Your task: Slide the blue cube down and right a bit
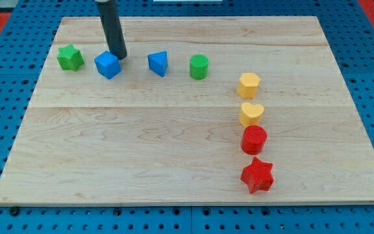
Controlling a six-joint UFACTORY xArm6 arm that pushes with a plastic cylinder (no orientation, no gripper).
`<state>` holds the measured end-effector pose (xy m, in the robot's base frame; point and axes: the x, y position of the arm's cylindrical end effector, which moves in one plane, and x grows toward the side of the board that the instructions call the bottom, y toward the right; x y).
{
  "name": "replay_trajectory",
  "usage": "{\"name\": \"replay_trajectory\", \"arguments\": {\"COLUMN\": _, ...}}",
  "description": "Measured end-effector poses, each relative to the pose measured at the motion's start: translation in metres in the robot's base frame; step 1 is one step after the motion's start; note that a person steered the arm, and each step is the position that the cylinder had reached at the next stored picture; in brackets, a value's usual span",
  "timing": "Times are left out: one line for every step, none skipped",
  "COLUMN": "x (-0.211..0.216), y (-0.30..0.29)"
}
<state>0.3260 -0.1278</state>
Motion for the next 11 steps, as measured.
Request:
{"name": "replay_trajectory", "arguments": {"x": 0.023, "y": 0.005}}
{"name": "replay_trajectory", "arguments": {"x": -0.033, "y": 0.0}}
{"name": "replay_trajectory", "arguments": {"x": -0.014, "y": -0.05}}
{"name": "replay_trajectory", "arguments": {"x": 0.025, "y": -0.021}}
{"name": "replay_trajectory", "arguments": {"x": 0.051, "y": 0.031}}
{"name": "replay_trajectory", "arguments": {"x": 0.029, "y": -0.026}}
{"name": "replay_trajectory", "arguments": {"x": 0.058, "y": -0.025}}
{"name": "replay_trajectory", "arguments": {"x": 0.086, "y": 0.001}}
{"name": "replay_trajectory", "arguments": {"x": 0.088, "y": 0.046}}
{"name": "replay_trajectory", "arguments": {"x": 0.088, "y": 0.086}}
{"name": "replay_trajectory", "arguments": {"x": 0.14, "y": 0.043}}
